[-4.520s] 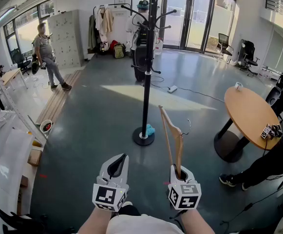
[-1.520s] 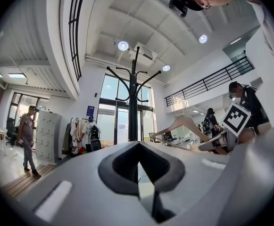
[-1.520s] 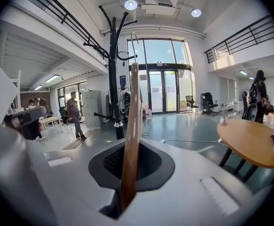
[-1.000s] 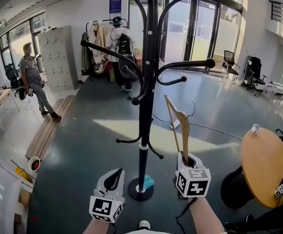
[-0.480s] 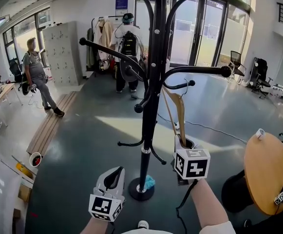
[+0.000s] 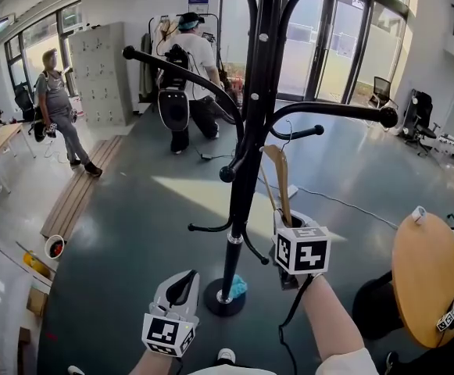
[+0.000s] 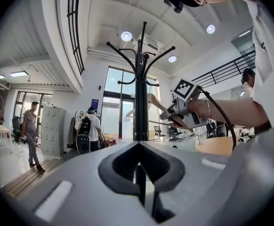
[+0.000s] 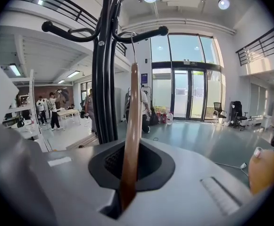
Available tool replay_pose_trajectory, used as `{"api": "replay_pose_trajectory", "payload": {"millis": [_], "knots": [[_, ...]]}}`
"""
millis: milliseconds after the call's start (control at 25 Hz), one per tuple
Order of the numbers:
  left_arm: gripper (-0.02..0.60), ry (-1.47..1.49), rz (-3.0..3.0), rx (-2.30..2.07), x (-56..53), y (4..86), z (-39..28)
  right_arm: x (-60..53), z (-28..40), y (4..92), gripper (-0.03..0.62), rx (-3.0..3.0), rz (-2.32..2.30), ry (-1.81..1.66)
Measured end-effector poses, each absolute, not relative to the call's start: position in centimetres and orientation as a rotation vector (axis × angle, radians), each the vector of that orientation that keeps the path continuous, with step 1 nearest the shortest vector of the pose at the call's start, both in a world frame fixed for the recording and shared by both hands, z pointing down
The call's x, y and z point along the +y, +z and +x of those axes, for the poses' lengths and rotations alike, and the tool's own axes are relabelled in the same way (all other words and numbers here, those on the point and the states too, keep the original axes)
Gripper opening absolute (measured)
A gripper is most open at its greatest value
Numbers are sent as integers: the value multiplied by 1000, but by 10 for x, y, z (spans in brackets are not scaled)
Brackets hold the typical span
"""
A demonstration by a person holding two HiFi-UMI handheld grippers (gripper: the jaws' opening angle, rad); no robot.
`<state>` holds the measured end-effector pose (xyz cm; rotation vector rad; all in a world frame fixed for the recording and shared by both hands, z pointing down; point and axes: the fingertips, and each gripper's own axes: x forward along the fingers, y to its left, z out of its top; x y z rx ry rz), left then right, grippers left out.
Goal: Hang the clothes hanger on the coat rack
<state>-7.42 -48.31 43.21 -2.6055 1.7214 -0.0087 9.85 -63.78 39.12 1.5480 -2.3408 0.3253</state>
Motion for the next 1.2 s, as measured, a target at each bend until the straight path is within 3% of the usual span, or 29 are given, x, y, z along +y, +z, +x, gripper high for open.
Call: {"api": "replay_pose_trajectory", "payload": {"millis": [720, 800, 920, 1040, 1200], "knots": [[0, 23, -2623, 1727, -468, 433, -84, -620, 91, 404, 39, -2365, 1576, 388], [0, 22, -2628, 1714, -465, 432, -82, -617, 94, 396, 73, -2391, 1614, 364], [0, 19, -2638, 1692, -460, 431, -80, -610, 99, 384, 185, -2420, 1661, 335], [0, 22, -2642, 1671, -454, 431, -81, -597, 105, 373, 255, -2435, 1719, 285], [0, 40, -2644, 1631, -444, 421, -80, -573, 108, 349, 272, -2459, 1761, 195]]}}
